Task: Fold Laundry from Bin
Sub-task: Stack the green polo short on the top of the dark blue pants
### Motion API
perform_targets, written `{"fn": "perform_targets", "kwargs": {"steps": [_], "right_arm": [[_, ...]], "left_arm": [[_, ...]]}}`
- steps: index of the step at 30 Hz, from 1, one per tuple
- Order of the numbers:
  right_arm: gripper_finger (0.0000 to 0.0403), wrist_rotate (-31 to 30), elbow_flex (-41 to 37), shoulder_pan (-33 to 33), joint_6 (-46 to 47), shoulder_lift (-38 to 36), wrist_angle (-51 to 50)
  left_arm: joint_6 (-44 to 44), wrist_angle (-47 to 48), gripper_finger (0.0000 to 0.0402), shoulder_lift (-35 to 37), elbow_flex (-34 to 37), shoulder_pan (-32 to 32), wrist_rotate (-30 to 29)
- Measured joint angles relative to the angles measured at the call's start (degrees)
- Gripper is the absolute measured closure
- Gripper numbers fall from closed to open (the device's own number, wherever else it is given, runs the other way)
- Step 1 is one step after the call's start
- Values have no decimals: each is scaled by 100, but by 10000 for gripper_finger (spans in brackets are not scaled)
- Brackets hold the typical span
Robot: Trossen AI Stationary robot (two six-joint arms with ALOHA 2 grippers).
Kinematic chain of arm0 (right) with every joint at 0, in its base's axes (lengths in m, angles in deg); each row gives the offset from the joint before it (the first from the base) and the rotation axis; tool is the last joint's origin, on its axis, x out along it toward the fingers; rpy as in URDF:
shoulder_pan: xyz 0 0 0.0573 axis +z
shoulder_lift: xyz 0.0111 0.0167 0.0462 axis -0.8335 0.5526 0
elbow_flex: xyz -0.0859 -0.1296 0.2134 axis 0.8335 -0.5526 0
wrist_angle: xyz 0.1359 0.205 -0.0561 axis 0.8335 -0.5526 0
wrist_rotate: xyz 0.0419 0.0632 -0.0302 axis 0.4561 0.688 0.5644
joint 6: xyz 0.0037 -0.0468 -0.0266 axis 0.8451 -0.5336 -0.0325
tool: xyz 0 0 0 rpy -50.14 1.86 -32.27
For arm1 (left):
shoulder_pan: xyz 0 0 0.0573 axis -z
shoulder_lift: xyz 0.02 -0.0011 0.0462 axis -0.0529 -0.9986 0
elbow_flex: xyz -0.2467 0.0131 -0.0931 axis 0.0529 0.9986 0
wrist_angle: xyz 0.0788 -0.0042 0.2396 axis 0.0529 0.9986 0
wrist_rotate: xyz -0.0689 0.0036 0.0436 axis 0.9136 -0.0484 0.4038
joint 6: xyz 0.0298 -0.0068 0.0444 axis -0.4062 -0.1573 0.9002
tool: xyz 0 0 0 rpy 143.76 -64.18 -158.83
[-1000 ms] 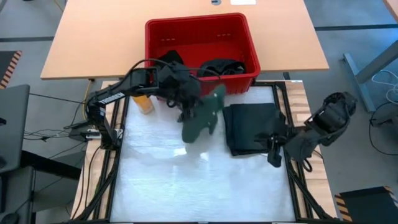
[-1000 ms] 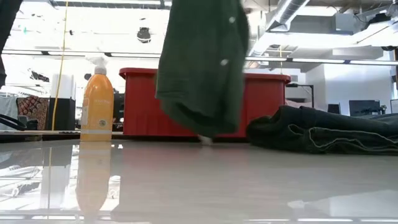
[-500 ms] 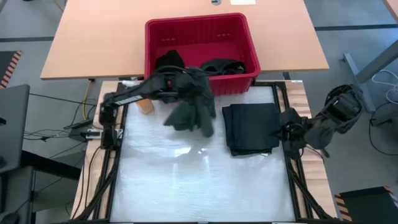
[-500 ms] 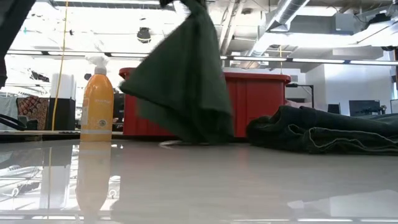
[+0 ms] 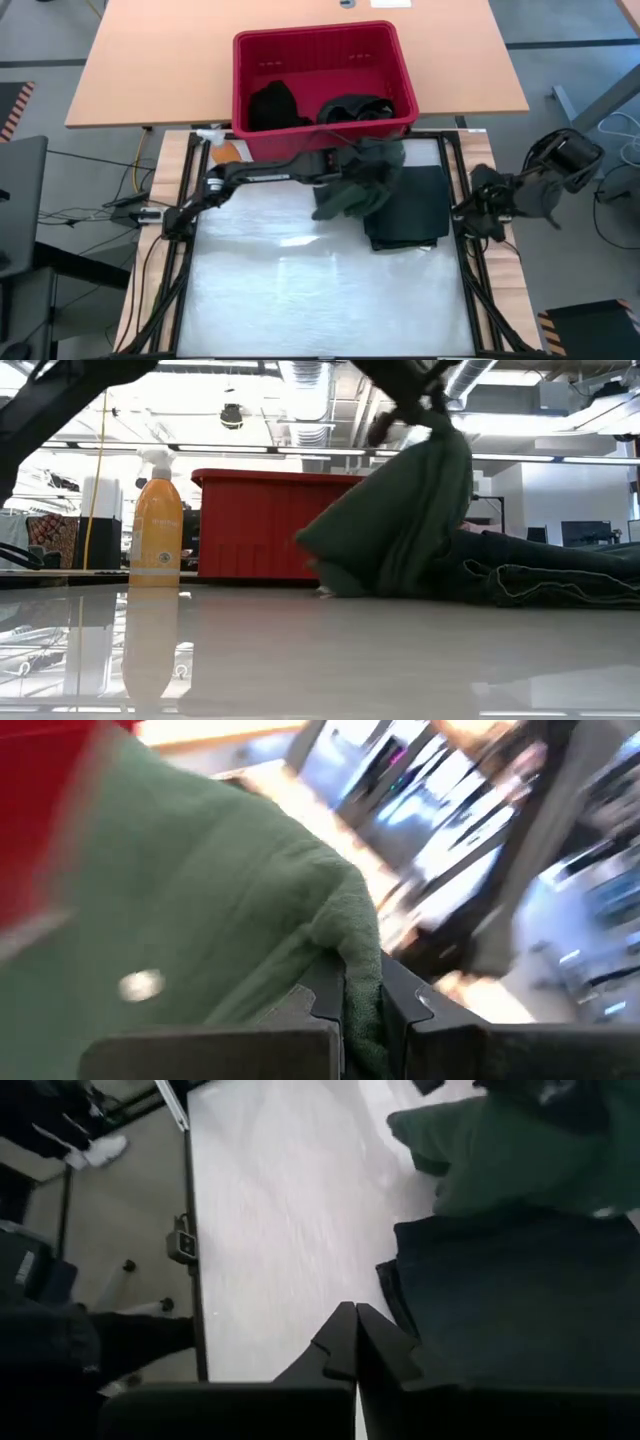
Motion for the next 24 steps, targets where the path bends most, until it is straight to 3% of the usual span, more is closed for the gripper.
{"fn": "perform_targets", "kwargs": {"steps": [8, 15, 20, 24], "right_arm": [[375, 17, -7, -3, 295, -230, -215], [382, 15, -11, -11, 59, -225, -215], [377, -41, -11, -15, 29, -230, -214], [377, -143, -11, -15, 22, -225, -216]], "left_arm": [[-170, -2073, 399, -618, -2, 10, 221], [-476, -2659, 399, -1086, -4, -38, 854], [-479, -3841, 399, -1349, -12, -26, 1335], [-466, -3672, 399, -1351, -17, 14, 1094]]}}
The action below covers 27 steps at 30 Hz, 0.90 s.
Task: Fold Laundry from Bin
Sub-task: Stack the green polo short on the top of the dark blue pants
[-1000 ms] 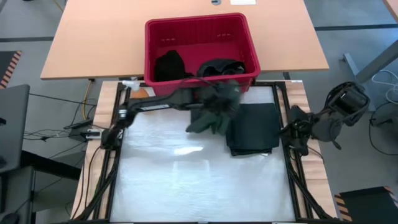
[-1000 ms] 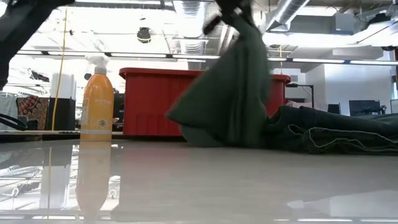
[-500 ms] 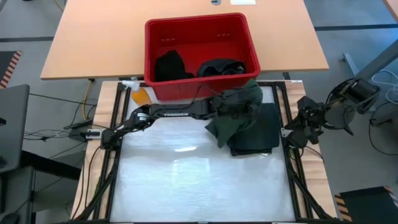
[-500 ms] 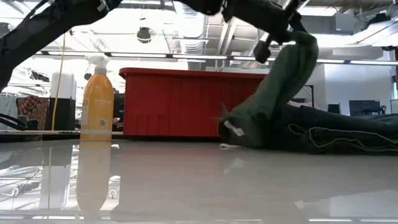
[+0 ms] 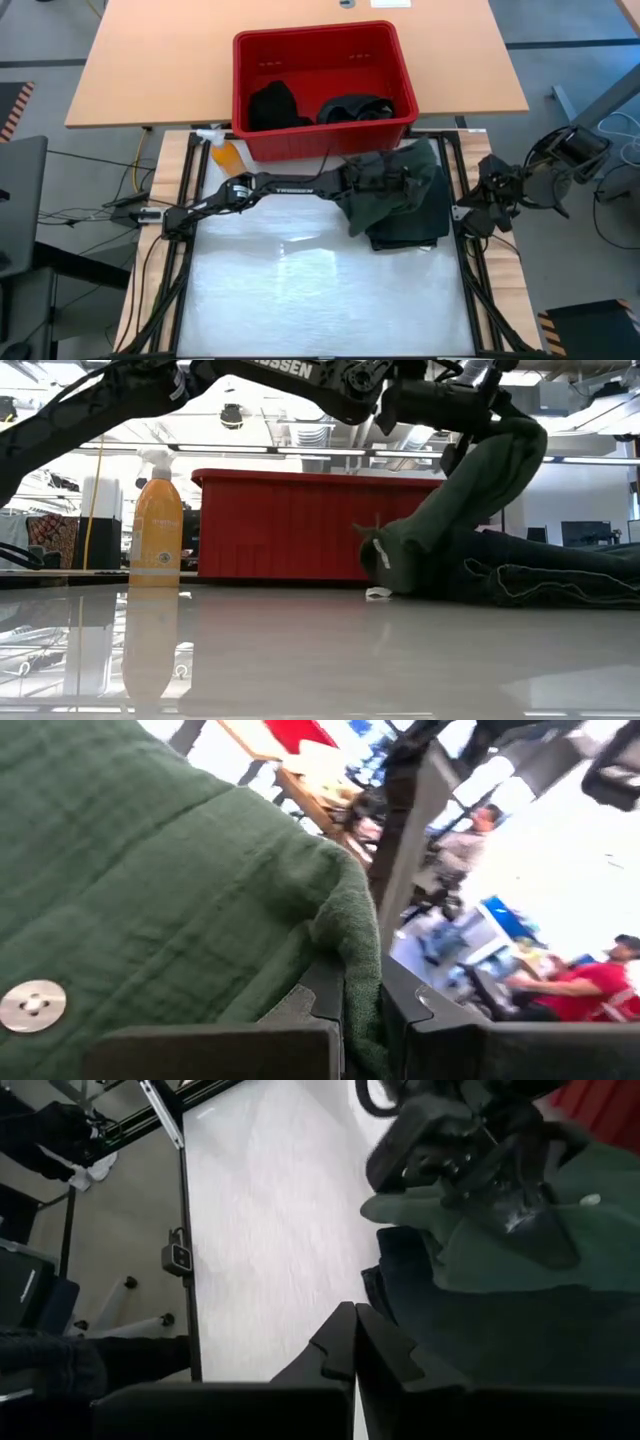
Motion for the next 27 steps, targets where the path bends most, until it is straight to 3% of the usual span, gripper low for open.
{"fn": "perform_targets", "kwargs": {"steps": [9, 15, 19, 27], "right_arm": [[377, -179, 0, 0, 41, 0, 0], [379, -394, 0, 0, 105, 0, 0], [379, -570, 0, 0, 236, 4, 0], [375, -796, 0, 0, 601, 4, 0]], "left_arm": [[781, -461, 397, -2, -4, 146, 76], [1587, -258, 361, 0, -2, 305, -8], [1756, -193, 319, 0, 0, 304, 465], [1225, -271, 261, 15, -2, -20, 1572]]}}
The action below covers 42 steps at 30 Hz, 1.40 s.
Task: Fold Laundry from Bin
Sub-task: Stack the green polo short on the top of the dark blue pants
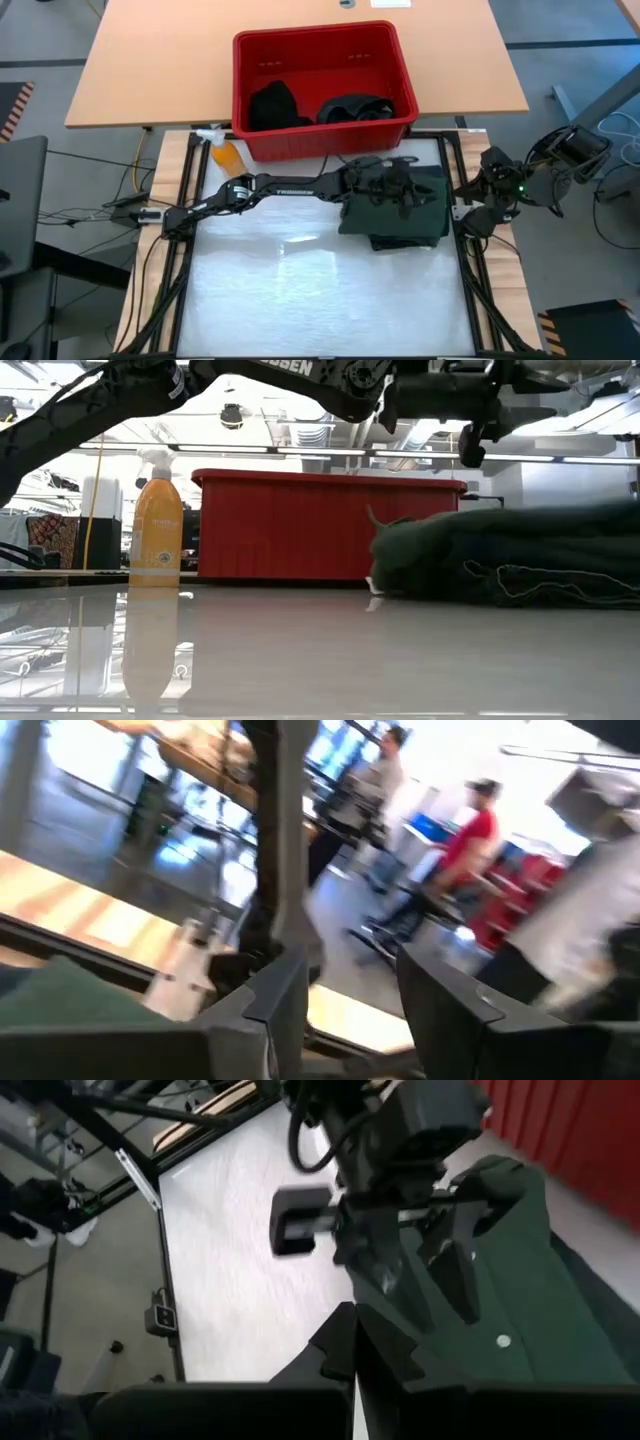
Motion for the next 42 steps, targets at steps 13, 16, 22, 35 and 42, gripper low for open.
{"fn": "perform_targets", "kwargs": {"steps": [13, 16, 22, 35, 42], "right_arm": [[343, 890, -1078, -1071, 1388, 149, -2], [328, 1128, -1649, -1812, 1265, -194, 2], [299, 1861, -2547, -3666, 773, -884, -18], [198, 3378, -3417, -7700, -2975, 395, 605], [159, 4062, -4183, -8877, -3874, 207, 917]], "left_arm": [[853, 3570, 282, 1409, -31, -708, 2129], [2228, 5237, 297, 2146, -38, -568, 602], [3165, 6266, 315, 3021, -39, -194, -858], [3031, 6769, 318, 3603, -35, -68, -951], [2939, 7402, 318, 3606, 123, 58, -1039]]}}
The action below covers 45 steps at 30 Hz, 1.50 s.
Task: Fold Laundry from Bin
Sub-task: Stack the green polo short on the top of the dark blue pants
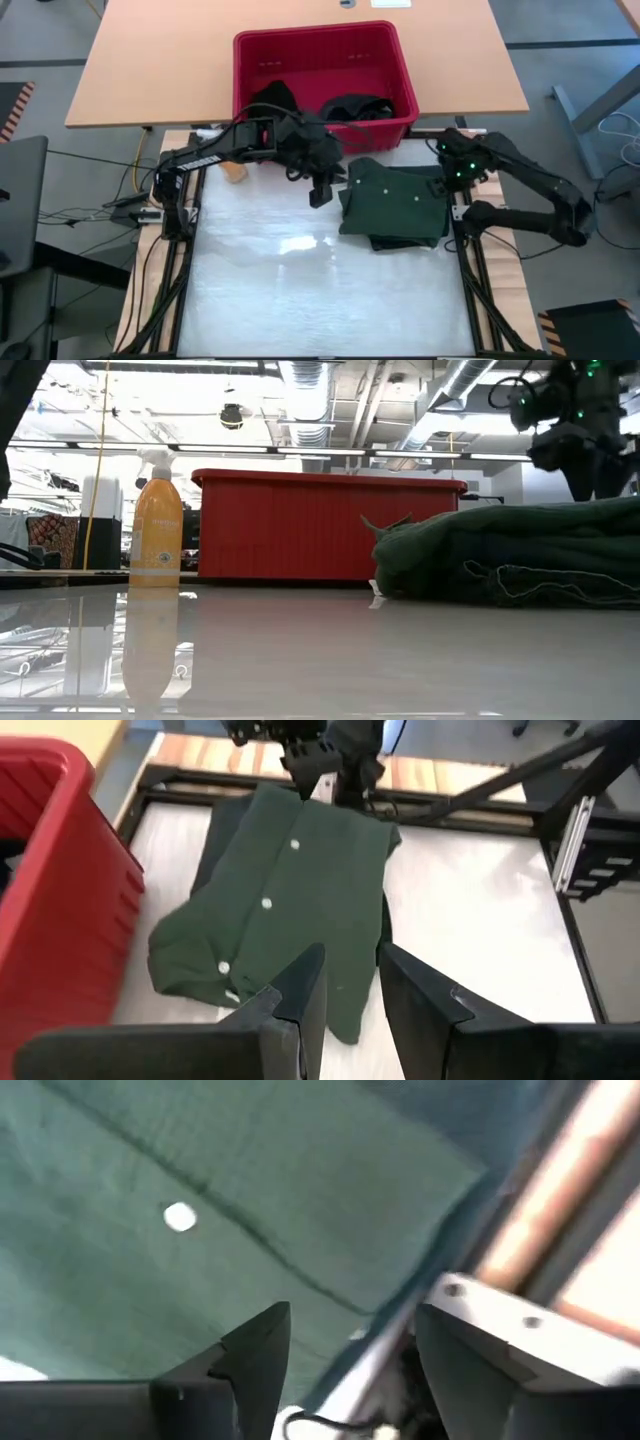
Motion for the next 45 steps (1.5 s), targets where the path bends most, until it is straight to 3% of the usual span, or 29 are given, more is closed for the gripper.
{"fn": "perform_targets", "kwargs": {"steps": [4, 9, 20, 23, 27, 29, 32, 40, 45], "right_arm": [[157, 203, -466, -245, -128, -108, 439], [157, 235, -439, -306, -255, 32, 848], [164, -174, -708, -194, -893, 1185, 1112], [209, -178, -713, -49, -1058, 1277, 1131], [342, -265, -708, 149, -1121, 1140, 1120], [380, -278, -617, 220, -1123, 1011, 1013], [374, -561, -233, 396, -1118, 845, 614], [381, -2308, 1164, 872, -1586, 950, -623], [374, -2454, 1252, 809, -1719, 1101, -747]], "left_arm": [[10, 58, 318, -6, 10, 41, -104], [12, 9, 318, -4, 8, 23, -213], [16, 21, 318, -4, 8, 21, -215], [16, 83, 318, -4, 8, 21, -214], [16, 159, 318, -6, 8, 21, -214], [32, 153, 318, -6, 8, 21, -216], [59, 152, 318, -6, 8, 19, -248], [103, -125, 318, -6, 8, -68, -217], [104, -165, 318, -6, 8, -60, -203]]}}
